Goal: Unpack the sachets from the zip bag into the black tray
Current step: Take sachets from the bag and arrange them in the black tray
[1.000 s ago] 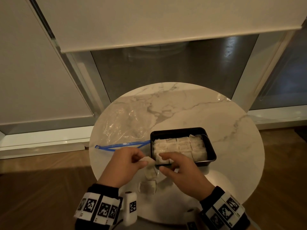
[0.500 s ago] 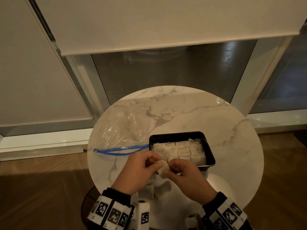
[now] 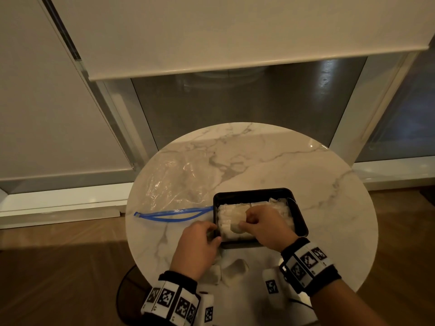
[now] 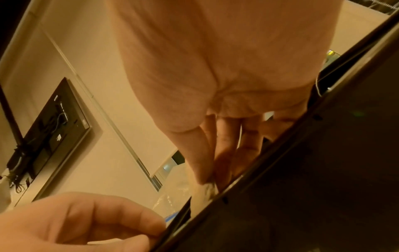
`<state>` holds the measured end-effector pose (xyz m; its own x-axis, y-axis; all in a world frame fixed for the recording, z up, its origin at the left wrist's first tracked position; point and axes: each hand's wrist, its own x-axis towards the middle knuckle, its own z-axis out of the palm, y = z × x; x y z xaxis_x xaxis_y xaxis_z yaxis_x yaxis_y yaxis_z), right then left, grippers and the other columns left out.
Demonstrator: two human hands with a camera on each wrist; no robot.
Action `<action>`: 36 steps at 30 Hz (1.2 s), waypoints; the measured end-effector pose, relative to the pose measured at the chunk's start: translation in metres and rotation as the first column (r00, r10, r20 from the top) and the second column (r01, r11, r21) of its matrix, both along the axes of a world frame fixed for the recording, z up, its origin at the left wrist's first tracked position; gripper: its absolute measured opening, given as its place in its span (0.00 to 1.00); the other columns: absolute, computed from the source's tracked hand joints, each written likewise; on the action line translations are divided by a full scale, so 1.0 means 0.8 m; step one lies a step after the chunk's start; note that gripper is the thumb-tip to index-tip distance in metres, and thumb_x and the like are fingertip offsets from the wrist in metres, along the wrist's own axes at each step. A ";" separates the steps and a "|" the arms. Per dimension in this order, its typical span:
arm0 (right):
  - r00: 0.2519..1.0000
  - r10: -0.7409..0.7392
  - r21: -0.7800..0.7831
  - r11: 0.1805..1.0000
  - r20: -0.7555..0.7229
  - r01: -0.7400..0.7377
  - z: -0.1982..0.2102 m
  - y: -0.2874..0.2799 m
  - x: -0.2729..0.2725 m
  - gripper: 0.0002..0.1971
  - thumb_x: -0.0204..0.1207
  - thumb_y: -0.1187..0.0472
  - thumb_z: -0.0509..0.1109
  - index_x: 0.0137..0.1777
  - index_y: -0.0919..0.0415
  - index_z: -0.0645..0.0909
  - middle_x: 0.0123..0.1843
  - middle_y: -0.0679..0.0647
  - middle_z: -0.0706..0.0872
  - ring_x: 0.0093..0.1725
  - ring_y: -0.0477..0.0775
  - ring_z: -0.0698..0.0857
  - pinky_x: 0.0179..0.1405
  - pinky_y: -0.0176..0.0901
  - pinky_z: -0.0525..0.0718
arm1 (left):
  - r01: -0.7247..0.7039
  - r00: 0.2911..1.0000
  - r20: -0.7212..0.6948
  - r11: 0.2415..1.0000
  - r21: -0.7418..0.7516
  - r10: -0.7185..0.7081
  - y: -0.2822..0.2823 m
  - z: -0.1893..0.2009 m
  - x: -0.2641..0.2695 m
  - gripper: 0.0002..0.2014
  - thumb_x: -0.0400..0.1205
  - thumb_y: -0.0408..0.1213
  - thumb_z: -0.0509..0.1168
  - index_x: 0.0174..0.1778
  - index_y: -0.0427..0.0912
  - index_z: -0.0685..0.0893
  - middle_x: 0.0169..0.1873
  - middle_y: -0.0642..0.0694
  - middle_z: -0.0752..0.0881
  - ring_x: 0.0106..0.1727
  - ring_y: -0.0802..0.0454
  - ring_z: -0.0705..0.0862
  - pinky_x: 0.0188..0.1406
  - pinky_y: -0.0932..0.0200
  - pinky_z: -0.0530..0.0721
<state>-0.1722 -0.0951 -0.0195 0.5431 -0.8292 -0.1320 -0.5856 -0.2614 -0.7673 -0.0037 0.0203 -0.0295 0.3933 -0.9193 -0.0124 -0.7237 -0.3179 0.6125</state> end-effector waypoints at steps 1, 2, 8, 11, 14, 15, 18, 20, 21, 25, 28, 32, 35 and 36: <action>0.998 0.025 -0.013 1.000 -0.053 -0.025 -0.001 -0.004 0.005 0.15 0.73 0.52 0.79 0.28 0.50 0.80 0.28 0.47 0.84 0.30 0.43 0.81 0.35 0.37 0.76 | -0.007 1.000 0.004 1.000 -0.004 0.007 -0.001 0.000 -0.001 0.16 0.81 0.45 0.73 0.65 0.54 0.85 0.57 0.55 0.86 0.55 0.60 0.85 0.60 0.60 0.86; 0.994 0.044 -0.020 0.999 -0.098 -0.047 0.000 -0.006 0.011 0.15 0.73 0.53 0.79 0.28 0.50 0.79 0.29 0.46 0.84 0.32 0.43 0.81 0.35 0.36 0.76 | -0.014 1.000 0.008 1.000 -0.006 0.014 -0.001 -0.001 -0.001 0.16 0.81 0.45 0.73 0.65 0.54 0.85 0.57 0.55 0.86 0.55 0.60 0.85 0.60 0.59 0.86; 0.939 0.158 0.058 0.987 -0.305 -0.147 -0.002 -0.014 0.039 0.11 0.70 0.55 0.83 0.33 0.49 0.83 0.42 0.50 0.90 0.47 0.50 0.87 0.51 0.43 0.86 | -0.036 0.999 0.018 0.999 -0.006 0.036 -0.004 0.000 -0.004 0.16 0.81 0.44 0.73 0.65 0.53 0.85 0.56 0.54 0.86 0.54 0.58 0.85 0.59 0.60 0.85; 0.920 0.167 0.058 0.986 -0.355 -0.156 -0.006 -0.014 0.046 0.05 0.70 0.55 0.82 0.40 0.53 0.89 0.42 0.48 0.88 0.46 0.48 0.85 0.50 0.40 0.84 | -0.028 0.999 0.017 1.000 -0.015 0.028 -0.003 -0.001 -0.004 0.16 0.81 0.44 0.72 0.66 0.52 0.85 0.57 0.54 0.86 0.55 0.59 0.85 0.59 0.62 0.85; 0.929 0.140 0.036 0.990 -0.343 -0.136 -0.010 -0.013 0.051 0.02 0.72 0.58 0.80 0.42 0.54 0.93 0.43 0.48 0.91 0.45 0.46 0.85 0.47 0.37 0.82 | -0.034 0.999 0.006 0.999 -0.026 0.034 -0.001 -0.003 -0.003 0.17 0.81 0.45 0.73 0.66 0.53 0.84 0.58 0.54 0.85 0.55 0.59 0.84 0.59 0.62 0.85; 0.928 0.134 0.029 0.991 -0.349 -0.133 -0.010 -0.013 0.052 0.02 0.72 0.58 0.79 0.42 0.54 0.93 0.44 0.48 0.92 0.45 0.46 0.85 0.47 0.36 0.83 | -0.036 0.999 0.002 0.999 -0.028 0.036 -0.001 -0.003 -0.003 0.17 0.81 0.45 0.73 0.66 0.53 0.84 0.58 0.55 0.85 0.55 0.60 0.84 0.59 0.62 0.85; 0.919 0.115 -0.001 0.992 -0.377 -0.124 -0.012 -0.012 0.053 0.02 0.70 0.58 0.80 0.40 0.55 0.92 0.43 0.49 0.91 0.43 0.47 0.85 0.44 0.37 0.83 | -0.036 0.999 0.000 0.999 -0.027 0.036 -0.001 -0.004 -0.003 0.16 0.81 0.45 0.73 0.65 0.54 0.84 0.57 0.55 0.85 0.55 0.60 0.84 0.59 0.61 0.86; 0.924 0.090 -0.030 0.994 -0.371 -0.109 -0.014 -0.012 0.052 0.03 0.68 0.58 0.80 0.38 0.54 0.90 0.41 0.48 0.88 0.44 0.48 0.85 0.43 0.38 0.83 | -0.037 0.999 -0.010 0.999 -0.029 0.037 -0.002 -0.004 -0.002 0.16 0.81 0.45 0.73 0.64 0.54 0.84 0.57 0.55 0.86 0.54 0.60 0.84 0.59 0.61 0.86; 0.933 0.070 -0.038 0.995 -0.354 -0.089 -0.014 -0.011 0.051 0.04 0.68 0.58 0.81 0.39 0.53 0.88 0.40 0.46 0.85 0.44 0.47 0.84 0.42 0.38 0.82 | -0.038 0.999 -0.014 0.999 -0.029 0.038 -0.002 -0.003 -0.002 0.16 0.81 0.45 0.73 0.64 0.54 0.84 0.56 0.55 0.86 0.54 0.60 0.84 0.59 0.61 0.86; 0.965 -0.018 -0.042 0.999 -0.262 0.007 -0.012 -0.011 0.048 0.17 0.60 0.48 0.86 0.42 0.47 0.82 0.44 0.45 0.83 0.44 0.45 0.84 0.42 0.40 0.84 | -0.034 0.999 -0.012 0.999 -0.033 0.034 -0.002 -0.003 -0.002 0.15 0.81 0.44 0.73 0.64 0.53 0.84 0.56 0.55 0.86 0.54 0.60 0.84 0.58 0.61 0.86; 0.971 -0.028 -0.027 0.999 -0.238 0.022 -0.015 -0.008 0.049 0.19 0.60 0.50 0.87 0.45 0.46 0.81 0.45 0.49 0.86 0.44 0.47 0.85 0.44 0.42 0.87 | -0.031 0.999 -0.016 0.999 -0.034 0.030 -0.002 -0.001 -0.002 0.15 0.81 0.43 0.73 0.64 0.53 0.85 0.57 0.55 0.86 0.55 0.60 0.84 0.59 0.62 0.85; 0.987 -0.056 0.027 0.998 -0.151 0.061 -0.018 -0.002 0.045 0.16 0.66 0.54 0.85 0.49 0.49 0.82 0.43 0.49 0.87 0.40 0.45 0.87 0.38 0.38 0.86 | -0.020 1.000 -0.007 0.999 -0.030 0.019 0.000 -0.001 -0.004 0.15 0.82 0.45 0.72 0.65 0.54 0.83 0.58 0.55 0.85 0.54 0.60 0.84 0.58 0.63 0.85; 0.993 -0.107 0.064 0.992 -0.040 0.110 -0.008 0.006 0.033 0.13 0.71 0.54 0.82 0.53 0.51 0.84 0.40 0.46 0.87 0.36 0.40 0.86 0.31 0.29 0.78 | 0.002 1.000 0.007 1.000 -0.026 -0.002 0.003 0.000 -0.005 0.16 0.83 0.46 0.70 0.67 0.55 0.82 0.59 0.56 0.84 0.55 0.61 0.83 0.58 0.64 0.84; 0.992 -0.122 0.056 0.991 0.001 0.122 -0.003 0.008 0.029 0.12 0.71 0.53 0.81 0.52 0.51 0.85 0.40 0.46 0.88 0.36 0.40 0.86 0.30 0.29 0.77 | 0.012 1.000 -0.004 1.000 -0.020 -0.012 0.004 0.002 -0.004 0.16 0.84 0.46 0.69 0.68 0.56 0.81 0.59 0.57 0.83 0.55 0.61 0.83 0.59 0.65 0.83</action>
<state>-0.1491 -0.0884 -0.0219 0.4388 -0.8808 -0.1777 -0.6069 -0.1446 -0.7815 -0.0072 0.0237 -0.0277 0.3824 -0.9240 0.0041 -0.7247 -0.2971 0.6217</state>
